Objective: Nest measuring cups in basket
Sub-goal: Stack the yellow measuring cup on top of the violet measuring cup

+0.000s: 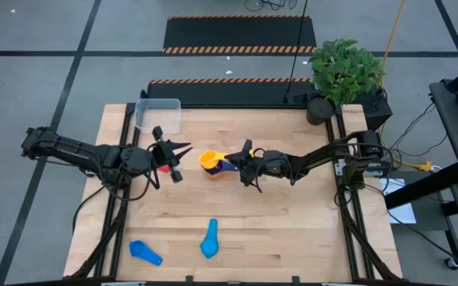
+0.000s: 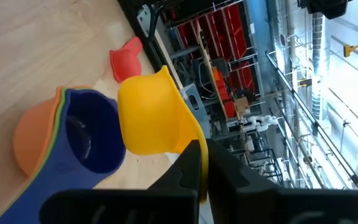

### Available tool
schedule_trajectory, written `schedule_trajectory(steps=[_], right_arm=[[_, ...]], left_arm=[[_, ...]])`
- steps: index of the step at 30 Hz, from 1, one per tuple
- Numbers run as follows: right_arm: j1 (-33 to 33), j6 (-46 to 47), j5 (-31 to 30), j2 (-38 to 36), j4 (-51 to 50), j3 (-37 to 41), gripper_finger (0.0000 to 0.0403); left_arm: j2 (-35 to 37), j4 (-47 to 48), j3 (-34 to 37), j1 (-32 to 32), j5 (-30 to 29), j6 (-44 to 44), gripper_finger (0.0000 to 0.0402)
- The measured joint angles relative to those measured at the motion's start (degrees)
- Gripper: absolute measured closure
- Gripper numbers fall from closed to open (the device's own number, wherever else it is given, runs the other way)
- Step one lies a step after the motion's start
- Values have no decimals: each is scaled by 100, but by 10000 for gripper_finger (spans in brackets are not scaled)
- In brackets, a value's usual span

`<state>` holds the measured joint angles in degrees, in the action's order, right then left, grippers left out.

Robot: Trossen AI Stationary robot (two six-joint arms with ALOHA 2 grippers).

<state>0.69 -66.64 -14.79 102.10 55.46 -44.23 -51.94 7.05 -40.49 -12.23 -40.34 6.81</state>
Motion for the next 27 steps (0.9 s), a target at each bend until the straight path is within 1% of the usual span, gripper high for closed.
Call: schedule_trajectory(steps=[5, 9, 12, 14, 23, 27], right_arm=[[0, 174, 9, 0, -37, 0, 403], [7, 121, 9, 0, -244, 0, 403], [11, 117, 32, -2, -281, -2, 403], [13, 122, 155, -1, -346, -2, 403], [104, 137, 160, 0, -437, -2, 402], [150, 124, 164, 0, -571, -2, 387]], left_arm=[[0, -2, -2, 33, -1, 2, 337], [0, -4, -2, 33, 0, 24, 337], [0, -7, -4, 33, -2, 24, 337], [0, -9, -5, 33, -2, 40, 337], [0, -7, -7, 33, -1, 48, 337], [0, -7, -7, 33, -1, 48, 337]])
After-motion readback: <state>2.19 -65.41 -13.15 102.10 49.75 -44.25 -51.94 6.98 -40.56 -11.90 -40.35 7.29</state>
